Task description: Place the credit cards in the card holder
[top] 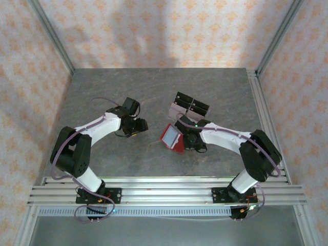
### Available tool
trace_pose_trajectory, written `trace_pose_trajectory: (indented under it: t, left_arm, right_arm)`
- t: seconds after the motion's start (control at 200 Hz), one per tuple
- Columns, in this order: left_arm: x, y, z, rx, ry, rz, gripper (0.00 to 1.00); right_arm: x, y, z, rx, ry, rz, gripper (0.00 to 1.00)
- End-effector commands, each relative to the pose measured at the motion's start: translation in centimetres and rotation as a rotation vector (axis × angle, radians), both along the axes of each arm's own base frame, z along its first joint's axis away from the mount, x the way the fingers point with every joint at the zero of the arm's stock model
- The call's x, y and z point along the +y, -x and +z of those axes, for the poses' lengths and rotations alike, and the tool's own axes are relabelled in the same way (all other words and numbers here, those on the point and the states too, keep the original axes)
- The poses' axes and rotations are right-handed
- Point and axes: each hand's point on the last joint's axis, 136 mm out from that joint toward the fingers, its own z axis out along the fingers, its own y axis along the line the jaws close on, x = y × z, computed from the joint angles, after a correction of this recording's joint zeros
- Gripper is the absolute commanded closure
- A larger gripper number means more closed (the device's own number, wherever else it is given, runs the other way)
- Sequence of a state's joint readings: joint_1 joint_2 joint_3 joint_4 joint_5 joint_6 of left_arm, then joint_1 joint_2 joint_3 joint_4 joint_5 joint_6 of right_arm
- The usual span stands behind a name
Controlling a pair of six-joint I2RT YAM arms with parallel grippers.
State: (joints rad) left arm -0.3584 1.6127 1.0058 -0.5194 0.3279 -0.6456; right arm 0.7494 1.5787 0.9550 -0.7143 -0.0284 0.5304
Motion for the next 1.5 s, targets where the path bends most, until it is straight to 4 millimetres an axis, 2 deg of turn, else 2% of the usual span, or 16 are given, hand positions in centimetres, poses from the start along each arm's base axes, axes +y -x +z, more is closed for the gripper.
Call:
trace_pose_trajectory:
  t: [0.0,0.06,0.17,0.26,0.405,0.48,0.571,0.786,0.916,1.006,1.116,1.211,1.286,1.491]
  left_arm:
    - [-0.1,-0.3,1.7,-0.039,-0.028,-0.010,0.41]
    - [-0.3,-0.3,1.8,-0.043,-0.029,-0.016,0.41]
    - [-0.5,-0.5,1.9,-0.046,-0.034,-0.018,0.41]
    - [-0.6,-0.6,1.7,-0.044,-0.035,-0.016,0.41]
    - [-0.9,-0.7,1.5,-0.040,-0.041,-0.018,0.41]
    - [-0.9,-0.7,1.4,-0.039,-0.045,-0.016,0.41]
    - [-1.0,-0.8,1.3,-0.039,-0.047,-0.017,0.41]
    - [-1.0,-1.0,1.1,-0.037,-0.054,-0.011,0.41]
    - [-1.0,-1.1,1.0,-0.035,-0.058,-0.009,0.41]
    - [-1.0,-1.1,1.0,-0.036,-0.056,-0.009,0.41]
    - [-1.1,-1.2,1.2,-0.038,-0.054,-0.018,0.41]
    - [-1.7,-1.3,1.4,-0.043,-0.034,-0.039,0.41]
    - [-2.5,-1.4,1.4,-0.047,-0.013,-0.071,0.41]
    - [-6.1,-1.3,1.6,-0.056,0.055,-0.180,0.41]
  right_arm:
    - [0.3,-0.5,1.4,-0.050,-0.040,-0.009,0.64]
    - [0.3,-0.5,2.8,-0.077,-0.071,-0.018,0.60]
    - [0.5,-0.3,5.6,-0.131,-0.154,-0.039,0.59]
    - [1.4,-0.3,7.5,-0.164,-0.252,-0.054,0.60]
    - [3.9,-0.9,9.2,-0.169,-0.380,-0.053,0.67]
    - [5.6,-1.7,10.2,-0.184,-0.438,-0.043,0.68]
    - [7.5,-2.5,10.6,-0.176,-0.464,-0.014,0.69]
    - [10.9,-3.3,8.3,-0.124,-0.439,0.047,0.72]
    - [11.2,-3.1,5.6,-0.072,-0.391,0.053,0.75]
    - [9.9,-2.4,3.5,-0.049,-0.337,0.040,0.78]
    - [7.2,-1.0,1.4,-0.032,-0.264,0.011,0.80]
    - [4.8,0.2,-1.0,-0.017,-0.233,-0.036,0.81]
    - [3.7,0.5,-2.7,0.000,-0.227,-0.070,0.83]
    - [2.8,0.5,-4.0,0.005,-0.208,-0.087,0.84]
